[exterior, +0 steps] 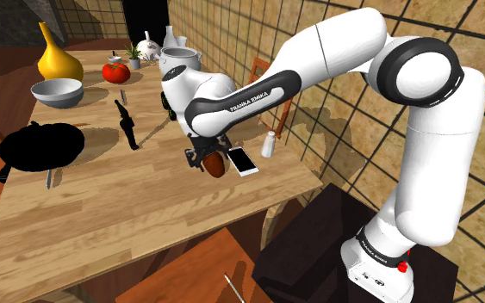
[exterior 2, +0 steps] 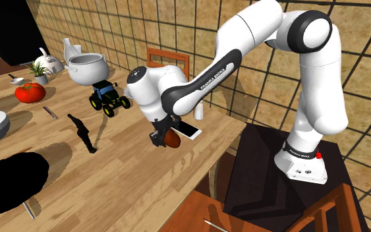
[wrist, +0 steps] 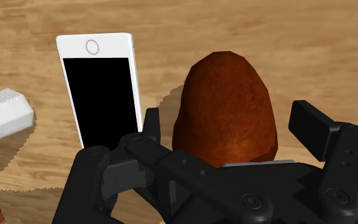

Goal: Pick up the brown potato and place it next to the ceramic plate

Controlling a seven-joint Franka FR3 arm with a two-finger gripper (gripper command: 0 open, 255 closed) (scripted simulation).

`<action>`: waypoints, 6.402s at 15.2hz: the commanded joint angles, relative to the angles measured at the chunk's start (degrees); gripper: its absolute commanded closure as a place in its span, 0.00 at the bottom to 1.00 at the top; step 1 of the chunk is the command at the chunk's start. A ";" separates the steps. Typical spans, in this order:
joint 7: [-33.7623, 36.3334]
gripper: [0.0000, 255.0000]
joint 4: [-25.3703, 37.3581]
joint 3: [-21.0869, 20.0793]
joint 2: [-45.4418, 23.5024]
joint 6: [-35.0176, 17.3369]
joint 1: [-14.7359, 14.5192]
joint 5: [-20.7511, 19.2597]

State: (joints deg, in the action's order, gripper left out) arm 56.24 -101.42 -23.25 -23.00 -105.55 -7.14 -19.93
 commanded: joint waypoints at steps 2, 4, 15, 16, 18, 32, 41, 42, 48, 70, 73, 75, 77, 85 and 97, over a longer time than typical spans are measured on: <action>0.25 0.00 -0.71 0.13 -0.37 -1.05 0.04 -0.27; 0.25 0.00 -0.70 0.13 -0.38 -1.05 0.04 -0.27; 0.25 1.00 -0.72 0.13 -0.35 -1.05 0.05 -0.26; 0.26 1.00 -0.70 0.13 -0.37 -1.03 0.04 -0.26; 0.24 1.00 -0.74 0.13 -0.35 -1.06 0.06 -0.27; -2.26 1.00 3.89 -0.70 3.70 6.95 0.32 1.89; -3.78 1.00 8.50 -1.04 5.44 12.97 0.21 2.82; -3.94 1.00 9.10 -1.06 5.57 13.66 0.18 2.90; -4.73 1.00 12.48 -1.20 6.07 17.41 -0.03 3.16; -27.61 1.00 37.51 7.83 -11.35 19.63 10.86 -3.81; -26.94 1.00 34.87 7.80 -11.15 17.32 11.23 -3.79; -26.50 1.00 33.28 7.79 -11.11 15.85 11.44 -3.82; -26.08 1.00 31.81 7.80 -11.15 14.42 11.63 -3.86; -24.46 1.00 26.95 7.93 -11.94 9.07 12.15 -4.27; -22.63 1.00 22.96 8.24 -13.93 3.44 12.46 -5.11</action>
State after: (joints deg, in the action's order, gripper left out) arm 33.69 -78.15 -15.04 -36.45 -102.10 5.25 -25.13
